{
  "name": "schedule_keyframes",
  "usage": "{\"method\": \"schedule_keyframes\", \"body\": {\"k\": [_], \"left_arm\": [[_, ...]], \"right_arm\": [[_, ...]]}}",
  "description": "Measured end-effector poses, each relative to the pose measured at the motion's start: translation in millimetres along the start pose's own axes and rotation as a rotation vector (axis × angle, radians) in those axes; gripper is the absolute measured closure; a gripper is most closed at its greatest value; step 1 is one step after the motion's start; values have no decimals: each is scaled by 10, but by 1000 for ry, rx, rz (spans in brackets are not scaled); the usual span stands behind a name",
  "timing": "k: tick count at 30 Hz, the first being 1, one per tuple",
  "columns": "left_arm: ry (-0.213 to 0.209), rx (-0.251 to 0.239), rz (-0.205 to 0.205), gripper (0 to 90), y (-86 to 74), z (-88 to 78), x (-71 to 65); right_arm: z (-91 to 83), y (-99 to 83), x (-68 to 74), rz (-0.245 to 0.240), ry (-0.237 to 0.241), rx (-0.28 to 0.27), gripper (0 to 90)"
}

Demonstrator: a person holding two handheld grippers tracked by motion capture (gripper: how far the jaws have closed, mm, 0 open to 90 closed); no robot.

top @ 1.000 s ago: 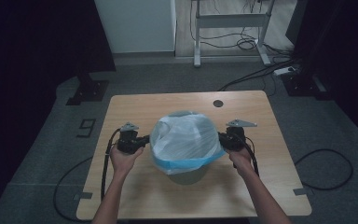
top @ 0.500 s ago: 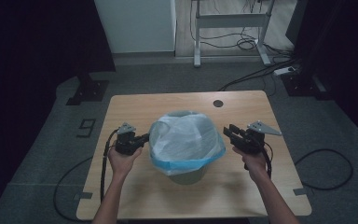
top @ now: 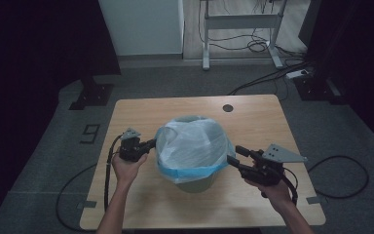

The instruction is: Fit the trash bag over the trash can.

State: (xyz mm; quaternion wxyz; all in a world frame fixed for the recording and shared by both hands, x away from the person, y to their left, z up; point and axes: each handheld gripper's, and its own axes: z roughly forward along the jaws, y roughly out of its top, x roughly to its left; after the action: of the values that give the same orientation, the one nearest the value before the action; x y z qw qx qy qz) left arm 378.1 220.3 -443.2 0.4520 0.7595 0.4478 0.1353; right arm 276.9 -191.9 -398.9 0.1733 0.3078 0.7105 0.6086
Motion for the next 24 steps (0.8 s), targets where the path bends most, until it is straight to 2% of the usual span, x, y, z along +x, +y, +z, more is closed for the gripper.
{"method": "schedule_keyframes", "body": {"k": [5,11,19,24], "left_arm": [[-2,3,1,895,-4,18,-9],[-3,2,-1,895,-3,14,-5],[-5,-1,0,895,-4,0,-4],[-5,1,1,895,-6,1,-3]], "right_arm": [[123,33,190,-45,93,45,405],[306,57,348,-115,187,72,380],[431,30,455,-160,218,109,399],[428,5,504,-209,193,113,500]]}}
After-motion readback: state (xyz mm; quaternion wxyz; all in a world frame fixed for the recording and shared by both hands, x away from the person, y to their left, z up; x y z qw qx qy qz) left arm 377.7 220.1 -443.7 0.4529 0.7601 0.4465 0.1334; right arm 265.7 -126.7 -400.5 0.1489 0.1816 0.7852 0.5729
